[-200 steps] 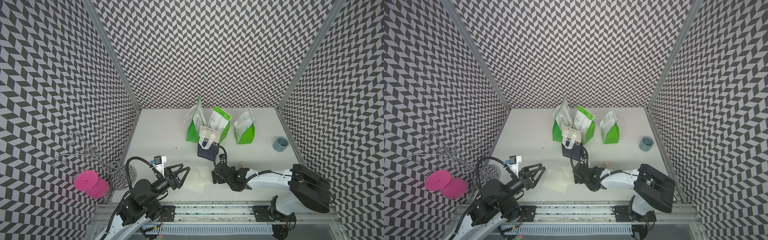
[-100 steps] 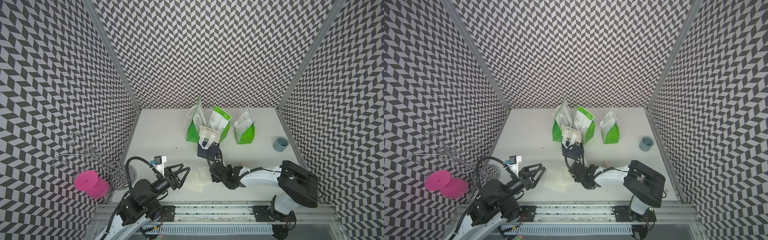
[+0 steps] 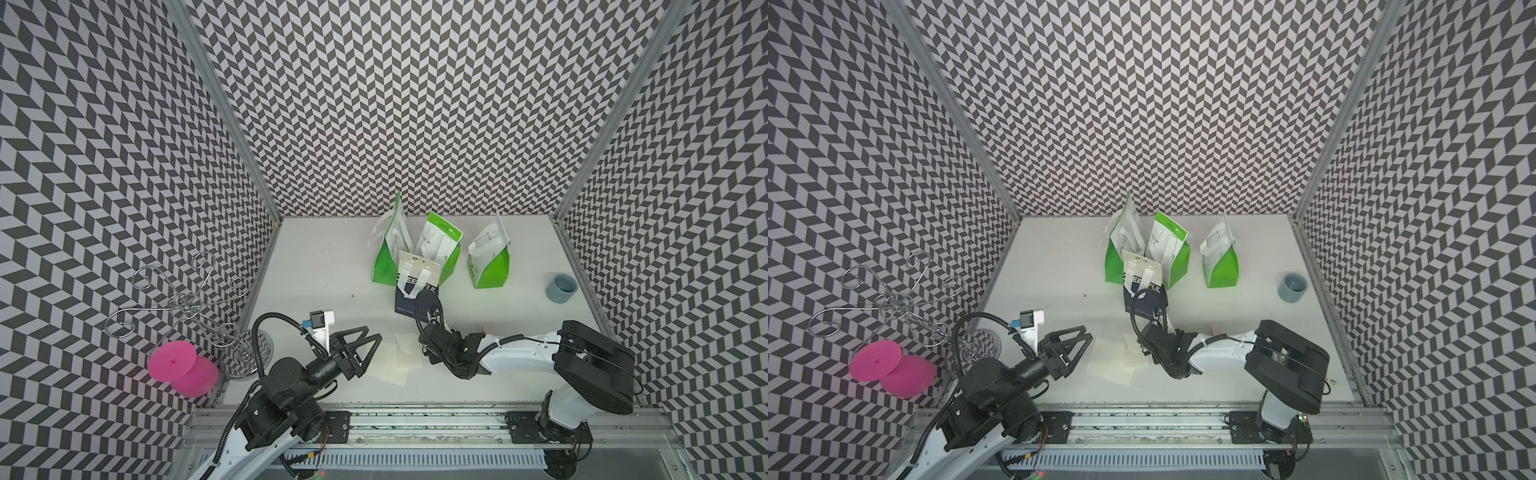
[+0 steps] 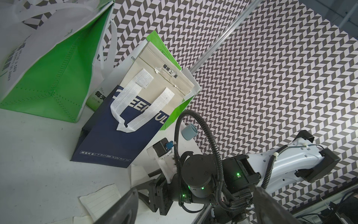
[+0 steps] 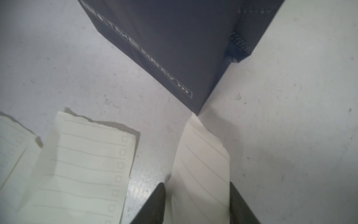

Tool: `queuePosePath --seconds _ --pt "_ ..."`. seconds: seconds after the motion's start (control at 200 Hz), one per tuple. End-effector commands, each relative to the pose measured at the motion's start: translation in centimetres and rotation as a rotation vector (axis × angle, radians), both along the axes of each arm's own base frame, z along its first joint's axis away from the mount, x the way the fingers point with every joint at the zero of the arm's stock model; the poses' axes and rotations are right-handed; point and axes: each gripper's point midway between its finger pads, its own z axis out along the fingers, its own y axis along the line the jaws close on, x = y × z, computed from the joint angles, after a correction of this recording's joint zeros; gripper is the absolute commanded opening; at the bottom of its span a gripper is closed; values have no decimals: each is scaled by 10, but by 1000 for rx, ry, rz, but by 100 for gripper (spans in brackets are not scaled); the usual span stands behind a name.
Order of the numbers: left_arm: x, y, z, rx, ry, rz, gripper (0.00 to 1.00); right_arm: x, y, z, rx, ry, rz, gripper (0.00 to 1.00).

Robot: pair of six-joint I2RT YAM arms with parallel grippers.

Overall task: Staple the receipts to the bags
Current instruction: Pick up the receipt from the center of the board.

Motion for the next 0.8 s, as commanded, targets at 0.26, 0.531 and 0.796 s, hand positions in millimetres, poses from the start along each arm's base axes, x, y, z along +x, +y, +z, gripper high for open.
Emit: queuePosePath --seconds 0.26,0.531,0.796 --pt "-11 -33 6 -19 -59 -178 93 -15 -22 65 173 -97 47 30" --pt "-20 -59 2 -103 -78 -338 91 -33 -9 204 585 -358 239 29" --pt "-19 -82 7 -111 -98 -424 82 -58 2 286 837 -452 382 32"
